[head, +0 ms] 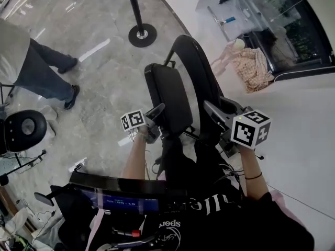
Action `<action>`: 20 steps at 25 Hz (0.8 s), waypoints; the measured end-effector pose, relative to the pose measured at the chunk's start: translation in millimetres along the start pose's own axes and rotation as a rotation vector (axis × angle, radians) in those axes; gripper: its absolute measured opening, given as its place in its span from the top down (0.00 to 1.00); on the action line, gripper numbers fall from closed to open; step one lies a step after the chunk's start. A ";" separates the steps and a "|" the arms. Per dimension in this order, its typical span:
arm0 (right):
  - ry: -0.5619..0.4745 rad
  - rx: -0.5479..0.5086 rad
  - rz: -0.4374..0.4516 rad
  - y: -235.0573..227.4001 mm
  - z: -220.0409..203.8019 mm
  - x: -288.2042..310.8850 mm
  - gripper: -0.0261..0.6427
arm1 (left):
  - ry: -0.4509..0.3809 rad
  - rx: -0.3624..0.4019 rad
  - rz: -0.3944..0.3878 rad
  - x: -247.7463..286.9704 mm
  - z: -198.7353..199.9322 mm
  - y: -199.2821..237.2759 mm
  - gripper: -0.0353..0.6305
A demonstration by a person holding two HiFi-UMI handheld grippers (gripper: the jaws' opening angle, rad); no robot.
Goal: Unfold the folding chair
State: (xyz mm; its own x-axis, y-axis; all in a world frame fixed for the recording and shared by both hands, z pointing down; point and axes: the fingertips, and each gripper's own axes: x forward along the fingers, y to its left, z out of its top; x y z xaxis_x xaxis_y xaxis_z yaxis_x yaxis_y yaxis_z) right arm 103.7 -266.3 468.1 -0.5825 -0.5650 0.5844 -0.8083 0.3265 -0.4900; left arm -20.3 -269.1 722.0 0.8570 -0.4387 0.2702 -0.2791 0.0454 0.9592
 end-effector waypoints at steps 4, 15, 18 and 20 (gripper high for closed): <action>0.046 -0.018 -0.048 -28.1 -4.7 -3.3 0.76 | -0.006 -0.007 0.045 -18.3 6.6 30.0 0.74; 0.082 -0.001 -0.167 -91.4 -13.2 -9.3 0.77 | -0.025 -0.018 0.021 -40.7 18.2 77.9 0.71; 0.086 0.006 -0.195 -105.4 -16.1 -8.2 0.77 | -0.044 -0.008 0.032 -45.0 20.0 90.6 0.69; 0.082 0.005 -0.222 -114.4 -16.5 -6.7 0.77 | -0.054 -0.004 0.037 -46.6 22.9 98.0 0.68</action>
State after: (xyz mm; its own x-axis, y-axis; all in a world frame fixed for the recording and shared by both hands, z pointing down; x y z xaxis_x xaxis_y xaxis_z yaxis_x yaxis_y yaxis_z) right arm 198.7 -287.4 530.8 -0.3952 -0.5592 0.7287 -0.9172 0.1968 -0.3464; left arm -97.5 -264.8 801.5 0.8217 -0.4843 0.3003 -0.3079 0.0662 0.9491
